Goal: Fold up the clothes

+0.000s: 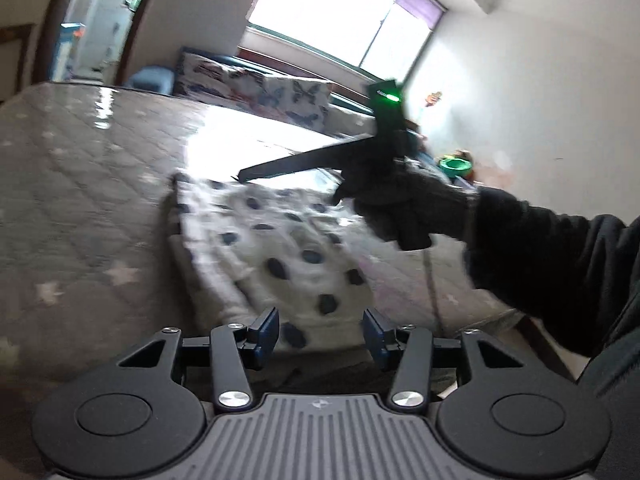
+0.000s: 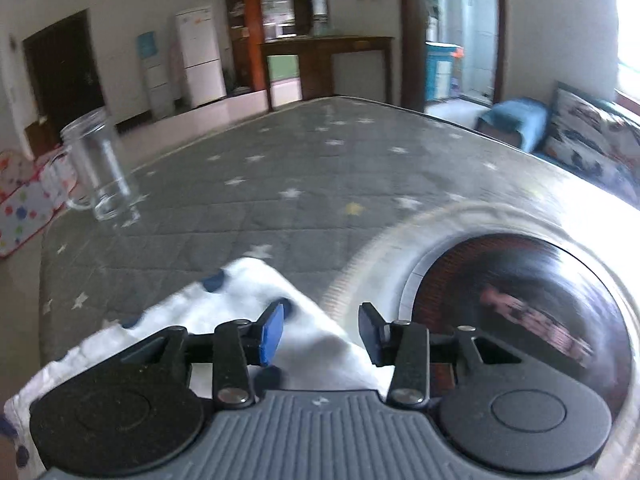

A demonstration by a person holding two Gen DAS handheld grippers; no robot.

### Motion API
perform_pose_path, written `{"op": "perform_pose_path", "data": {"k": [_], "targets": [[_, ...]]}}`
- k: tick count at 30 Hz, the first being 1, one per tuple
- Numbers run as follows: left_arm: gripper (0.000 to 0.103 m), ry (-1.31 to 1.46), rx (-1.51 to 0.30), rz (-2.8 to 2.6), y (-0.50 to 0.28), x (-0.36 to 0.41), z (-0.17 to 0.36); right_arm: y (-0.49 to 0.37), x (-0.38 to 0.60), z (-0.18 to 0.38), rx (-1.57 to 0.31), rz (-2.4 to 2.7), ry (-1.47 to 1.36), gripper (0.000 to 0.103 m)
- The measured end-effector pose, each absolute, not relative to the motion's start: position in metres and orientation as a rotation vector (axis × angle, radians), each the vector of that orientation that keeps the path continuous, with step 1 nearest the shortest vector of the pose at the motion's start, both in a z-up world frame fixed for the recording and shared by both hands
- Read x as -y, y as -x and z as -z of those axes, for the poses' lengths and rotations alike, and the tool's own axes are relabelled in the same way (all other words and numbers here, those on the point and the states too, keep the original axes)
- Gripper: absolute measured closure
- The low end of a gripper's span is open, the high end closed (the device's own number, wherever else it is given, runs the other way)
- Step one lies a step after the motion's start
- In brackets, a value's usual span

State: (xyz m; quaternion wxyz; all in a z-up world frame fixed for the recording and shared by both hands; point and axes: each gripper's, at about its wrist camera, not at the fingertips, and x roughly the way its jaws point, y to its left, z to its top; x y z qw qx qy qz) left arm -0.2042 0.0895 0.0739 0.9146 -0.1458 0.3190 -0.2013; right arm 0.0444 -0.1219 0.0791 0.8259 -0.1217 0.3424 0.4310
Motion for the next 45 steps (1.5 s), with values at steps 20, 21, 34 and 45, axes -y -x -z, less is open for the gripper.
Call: {"op": "perform_pose_path", "data": {"k": [20,21,34,45], "targets": [[0.057,-0.001,-0.716,0.298,0.202,-0.068,-0.038,-0.058,0.166,-0.067,-0.776,-0.844,0.2,0.053],[0.063,-0.007,-0.713,0.298,0.2,-0.067,-0.037,-0.058,0.167,-0.067,-0.778,-0.836,0.205,0.055],[0.067,0.09,-0.69,0.233,0.123,-0.089,-0.032,-0.049,0.218,-0.063,-0.808,-0.62,0.188,0.069],[0.067,0.186,-0.717,0.167,0.028,-0.086,-0.033,-0.028,0.272,-0.064,-0.71,-0.432,0.07,0.068]]}}
